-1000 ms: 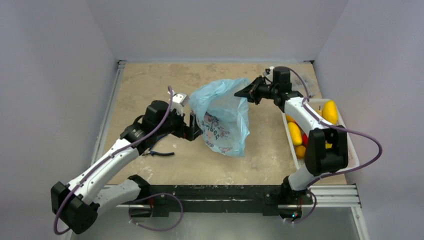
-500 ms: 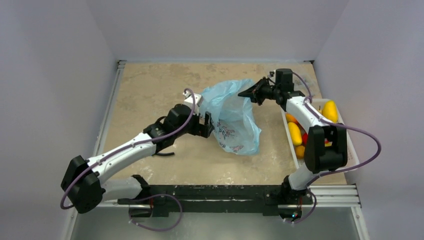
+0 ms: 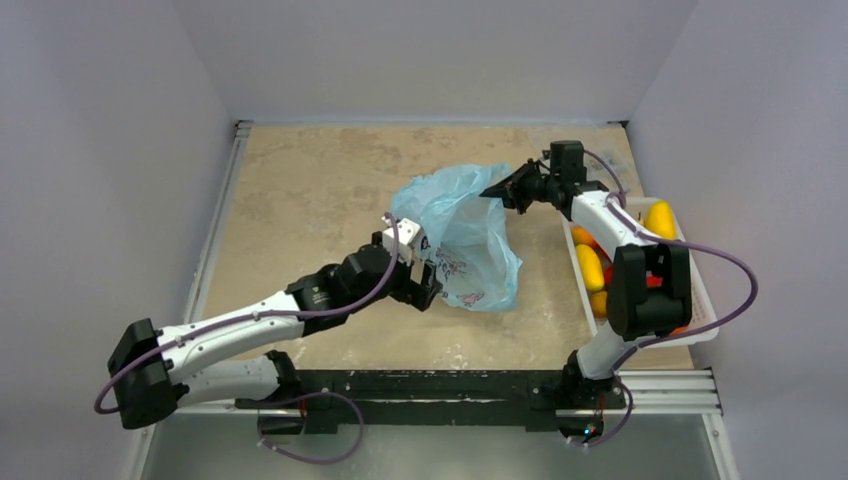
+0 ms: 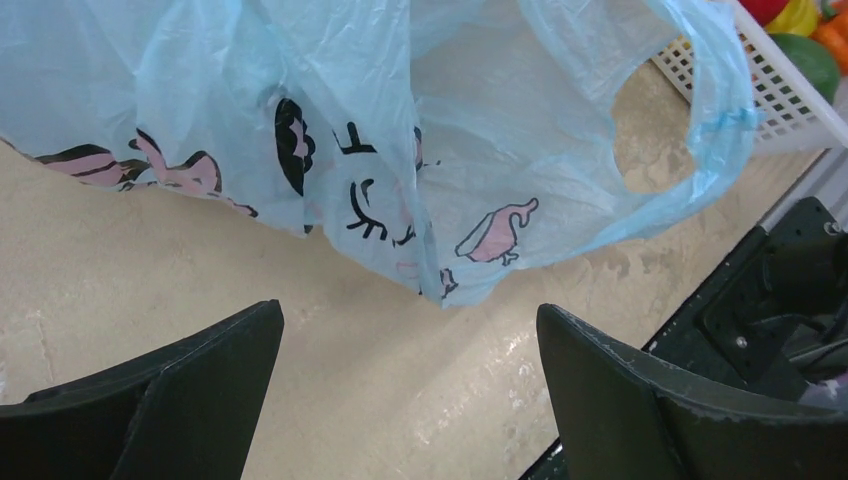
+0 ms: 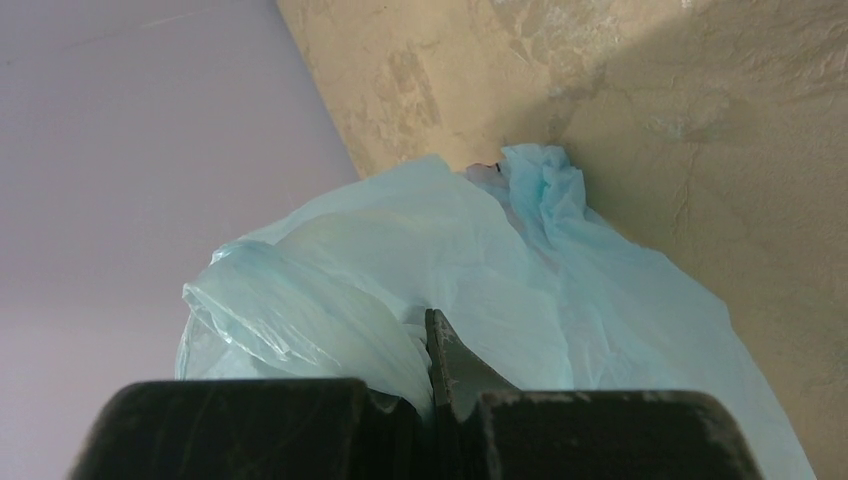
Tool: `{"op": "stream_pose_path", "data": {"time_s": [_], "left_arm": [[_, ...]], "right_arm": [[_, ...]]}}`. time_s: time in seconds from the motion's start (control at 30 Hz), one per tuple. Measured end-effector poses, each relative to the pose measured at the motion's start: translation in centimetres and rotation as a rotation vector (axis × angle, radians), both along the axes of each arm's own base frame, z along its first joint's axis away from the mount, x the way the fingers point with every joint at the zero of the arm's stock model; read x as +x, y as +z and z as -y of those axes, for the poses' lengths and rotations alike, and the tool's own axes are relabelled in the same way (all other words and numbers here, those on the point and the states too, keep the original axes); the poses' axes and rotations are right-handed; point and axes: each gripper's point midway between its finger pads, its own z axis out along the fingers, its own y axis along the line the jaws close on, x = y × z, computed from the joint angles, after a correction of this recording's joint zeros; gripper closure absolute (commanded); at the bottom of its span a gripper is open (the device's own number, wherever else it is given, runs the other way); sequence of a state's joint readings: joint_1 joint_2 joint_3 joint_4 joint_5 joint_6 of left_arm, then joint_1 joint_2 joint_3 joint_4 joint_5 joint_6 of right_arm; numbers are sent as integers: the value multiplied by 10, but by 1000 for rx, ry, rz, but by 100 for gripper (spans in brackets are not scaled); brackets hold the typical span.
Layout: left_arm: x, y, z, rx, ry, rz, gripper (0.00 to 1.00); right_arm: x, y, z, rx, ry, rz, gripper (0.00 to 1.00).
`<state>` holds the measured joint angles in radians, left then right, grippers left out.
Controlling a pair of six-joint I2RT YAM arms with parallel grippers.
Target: Place the fake fruits into the plastic bag and tie a complex knot
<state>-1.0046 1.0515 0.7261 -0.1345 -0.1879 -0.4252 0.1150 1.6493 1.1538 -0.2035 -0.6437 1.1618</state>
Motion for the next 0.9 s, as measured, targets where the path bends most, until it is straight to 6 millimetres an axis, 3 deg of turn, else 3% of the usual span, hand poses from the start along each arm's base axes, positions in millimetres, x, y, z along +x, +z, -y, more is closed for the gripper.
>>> {"op": "stream_pose_path", "data": {"time_s": [0.2, 0.27, 0.33, 0.5, 0.53, 0.63, 0.77, 0.9], "left_arm": [[27, -30, 24, 126, 78, -23, 0], [42, -37, 31, 177, 124, -18, 6], [55, -39, 34, 212, 172, 0, 24], [85, -28, 12, 231, 264, 25, 96], [93, -24, 4, 232, 283, 25, 100], [108, -6, -18, 232, 290, 37, 100], [83, 44, -22, 173, 141, 29, 100], [61, 99, -15, 88, -20, -19, 100]], "right_arm": [[-1, -2, 1, -7, -4, -16, 100], [-2, -3, 1, -9, -3, -20, 100], [-3, -4, 2, -16, 2, -17, 100], [-7, -10, 11, -54, 21, -2, 100], [-9, -12, 14, -69, 29, 6, 100], [-16, -19, 23, -138, 79, 45, 100], [-28, -25, 39, -304, 168, 133, 99], [-40, -11, 54, -457, 260, 270, 64]]}}
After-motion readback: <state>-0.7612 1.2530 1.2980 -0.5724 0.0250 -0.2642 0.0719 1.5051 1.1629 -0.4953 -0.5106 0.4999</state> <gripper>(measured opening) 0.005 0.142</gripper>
